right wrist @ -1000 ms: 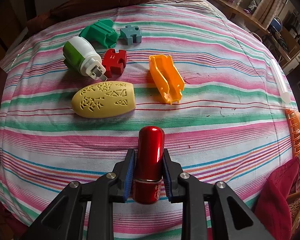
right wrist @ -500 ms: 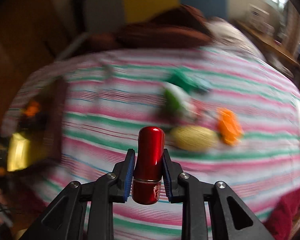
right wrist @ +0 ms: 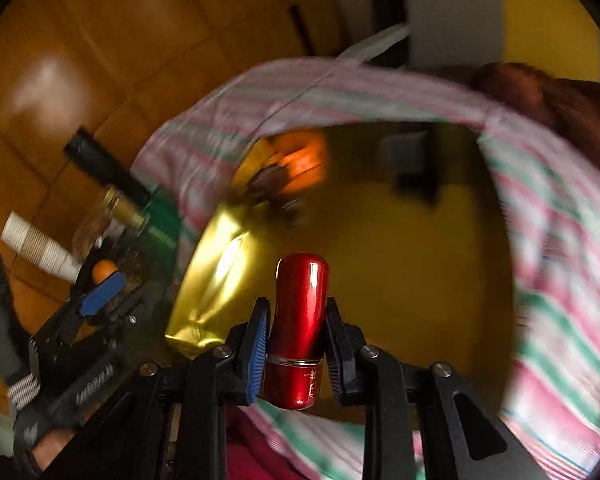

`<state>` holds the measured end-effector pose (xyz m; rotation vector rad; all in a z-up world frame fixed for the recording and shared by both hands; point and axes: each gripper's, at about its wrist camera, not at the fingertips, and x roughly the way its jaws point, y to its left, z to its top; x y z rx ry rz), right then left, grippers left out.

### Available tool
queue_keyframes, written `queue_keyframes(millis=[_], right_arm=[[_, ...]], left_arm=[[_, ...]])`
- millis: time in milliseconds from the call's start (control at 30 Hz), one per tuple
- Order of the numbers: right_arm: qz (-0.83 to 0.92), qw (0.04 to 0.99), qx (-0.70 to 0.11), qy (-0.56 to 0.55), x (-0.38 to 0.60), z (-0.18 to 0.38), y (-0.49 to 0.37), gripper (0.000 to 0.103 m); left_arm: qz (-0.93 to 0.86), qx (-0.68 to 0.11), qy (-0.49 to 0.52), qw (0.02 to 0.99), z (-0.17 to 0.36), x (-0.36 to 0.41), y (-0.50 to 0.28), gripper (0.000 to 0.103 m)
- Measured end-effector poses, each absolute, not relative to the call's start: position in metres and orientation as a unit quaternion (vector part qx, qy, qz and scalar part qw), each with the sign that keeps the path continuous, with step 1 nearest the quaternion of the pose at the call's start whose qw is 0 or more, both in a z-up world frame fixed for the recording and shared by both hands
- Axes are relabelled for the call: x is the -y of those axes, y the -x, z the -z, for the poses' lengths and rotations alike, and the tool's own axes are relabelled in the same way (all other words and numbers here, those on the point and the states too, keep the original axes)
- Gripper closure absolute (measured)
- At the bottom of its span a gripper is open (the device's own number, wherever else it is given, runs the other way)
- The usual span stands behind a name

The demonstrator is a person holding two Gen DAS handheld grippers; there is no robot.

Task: Organize rigid objects
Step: 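Lower the red tube into the gold tray and open the right gripper, then grasp the white-green plug with the left gripper while the right gripper approaches the orange piece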

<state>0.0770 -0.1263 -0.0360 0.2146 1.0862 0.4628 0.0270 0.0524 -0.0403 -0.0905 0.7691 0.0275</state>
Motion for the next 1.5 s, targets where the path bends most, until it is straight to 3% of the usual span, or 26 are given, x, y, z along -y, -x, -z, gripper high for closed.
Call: queue_keyframes(millis=[233, 567, 1033, 1500], right_arm=[[-0.246, 0.791, -0.551, -0.106, 0.083, 0.076, -0.091, 0.078], [-0.267, 0.775, -0.555, -0.143, 0.084, 0.071, -0.085, 0.068], [-0.188, 0.852, -0.481, -0.083, 0.126, 0.033, -0.060, 0.068], [-0.065, 0.893, -0.428, -0.120, 0.249, 0.021, -0.027, 0.068]], left_arm=[[-0.033, -0.380, 0.059, 0.923, 0.045, -0.070, -0.027, 0.040], [-0.045, -0.378, 0.064, 0.922, 0.046, -0.074, -0.027, 0.040], [-0.022, -0.366, 0.037, 0.930, 0.033, -0.053, -0.020, 0.039], [0.023, -0.357, 0.000, 0.934, 0.019, -0.010, -0.018, 0.036]])
